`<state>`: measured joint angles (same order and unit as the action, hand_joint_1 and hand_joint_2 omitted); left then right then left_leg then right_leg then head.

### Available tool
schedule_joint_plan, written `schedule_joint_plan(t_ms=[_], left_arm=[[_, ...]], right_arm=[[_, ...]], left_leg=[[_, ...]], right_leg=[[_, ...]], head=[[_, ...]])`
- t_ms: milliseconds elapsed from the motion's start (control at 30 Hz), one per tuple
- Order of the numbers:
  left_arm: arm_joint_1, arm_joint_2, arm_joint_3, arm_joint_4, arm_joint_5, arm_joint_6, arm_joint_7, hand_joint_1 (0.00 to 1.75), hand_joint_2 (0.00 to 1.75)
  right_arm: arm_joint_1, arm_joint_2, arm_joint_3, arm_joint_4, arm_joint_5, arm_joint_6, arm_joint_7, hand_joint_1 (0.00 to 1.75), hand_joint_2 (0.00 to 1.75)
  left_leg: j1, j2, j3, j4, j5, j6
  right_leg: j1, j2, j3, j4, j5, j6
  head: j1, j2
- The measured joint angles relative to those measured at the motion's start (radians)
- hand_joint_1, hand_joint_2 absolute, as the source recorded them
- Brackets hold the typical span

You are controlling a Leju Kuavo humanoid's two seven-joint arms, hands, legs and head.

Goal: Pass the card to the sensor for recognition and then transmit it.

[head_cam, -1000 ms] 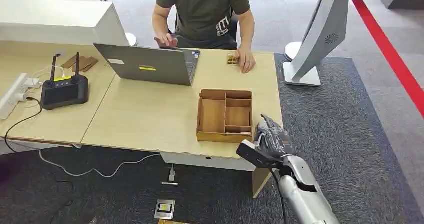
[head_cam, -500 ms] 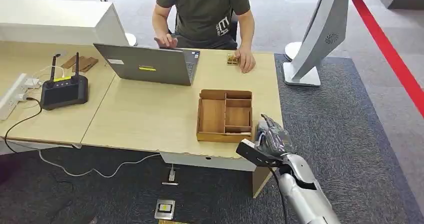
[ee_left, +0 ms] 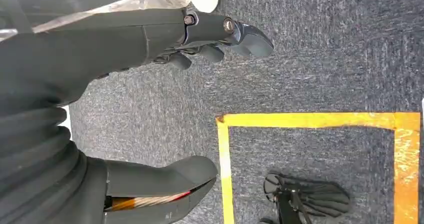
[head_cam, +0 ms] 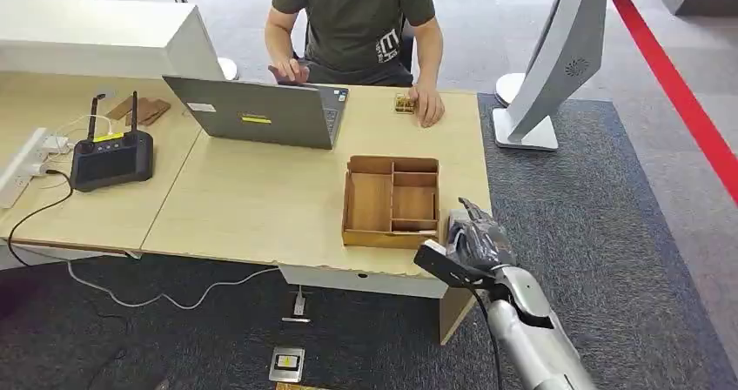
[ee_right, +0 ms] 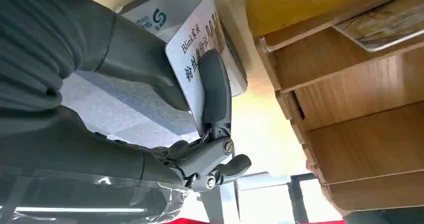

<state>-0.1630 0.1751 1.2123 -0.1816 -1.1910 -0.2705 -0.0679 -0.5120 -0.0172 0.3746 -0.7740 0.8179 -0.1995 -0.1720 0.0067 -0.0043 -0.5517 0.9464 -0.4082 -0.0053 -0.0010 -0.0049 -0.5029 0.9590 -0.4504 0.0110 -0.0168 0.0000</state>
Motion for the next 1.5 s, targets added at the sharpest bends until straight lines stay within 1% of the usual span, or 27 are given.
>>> schedule_joint_plan(t_ms=[800, 900, 1067, 1200, 1367, 1500], left_arm=[[0.001, 0.000, 0.000, 0.000, -0.005, -0.001, -0.003, 0.00, 1.75], [0.001, 0.000, 0.000, 0.000, -0.008, -0.001, -0.005, 0.00, 1.75], [0.001, 0.000, 0.000, 0.000, -0.027, -0.010, -0.019, 0.00, 1.75], [0.003, 0.001, 0.000, 0.000, -0.042, -0.021, -0.032, 0.00, 1.75], [0.003, 0.002, 0.000, 0.000, -0.056, -0.029, -0.039, 0.00, 1.75], [0.002, 0.004, 0.000, 0.000, -0.068, -0.039, -0.045, 0.00, 1.75]], right_arm=[[-0.002, -0.009, -0.017, 0.008, 0.002, -0.005, -0.018, 1.75, 1.75], [-0.012, -0.010, -0.025, -0.012, 0.003, 0.000, -0.021, 1.75, 1.75], [-0.055, -0.013, -0.036, -0.127, 0.020, 0.070, 0.011, 1.75, 1.75], [-0.099, -0.013, -0.041, -0.208, 0.037, 0.101, 0.028, 1.75, 1.75], [-0.166, -0.008, -0.042, -0.260, 0.053, 0.110, 0.037, 1.75, 1.75], [-0.230, 0.015, -0.041, -0.248, 0.060, 0.109, 0.036, 1.75, 1.75]], left_leg=[[0.000, 0.000, 0.000, 0.000, 0.000, 0.000], [0.000, 0.000, 0.000, 0.000, 0.000, 0.000], [0.000, 0.001, 0.000, 0.000, 0.000, 0.000], [0.000, 0.001, 0.000, 0.000, 0.000, 0.000], [0.000, 0.001, 0.000, 0.000, 0.000, 0.000], [0.000, 0.001, 0.000, 0.000, 0.000, 0.000]], right_leg=[[0.000, 0.000, 0.000, 0.000, 0.000, 0.000], [0.000, 0.000, 0.000, 0.000, 0.000, 0.000], [0.000, 0.000, 0.000, 0.000, 0.000, 0.000], [0.000, 0.000, 0.000, 0.000, 0.000, 0.000], [0.000, 0.000, 0.000, 0.000, 0.000, 0.000], [0.000, 0.000, 0.000, 0.001, 0.000, 0.000]], head=[[0.000, 0.000], [0.000, 0.000], [0.000, 0.000], [0.000, 0.000], [0.000, 0.000], [0.000, 0.000]])
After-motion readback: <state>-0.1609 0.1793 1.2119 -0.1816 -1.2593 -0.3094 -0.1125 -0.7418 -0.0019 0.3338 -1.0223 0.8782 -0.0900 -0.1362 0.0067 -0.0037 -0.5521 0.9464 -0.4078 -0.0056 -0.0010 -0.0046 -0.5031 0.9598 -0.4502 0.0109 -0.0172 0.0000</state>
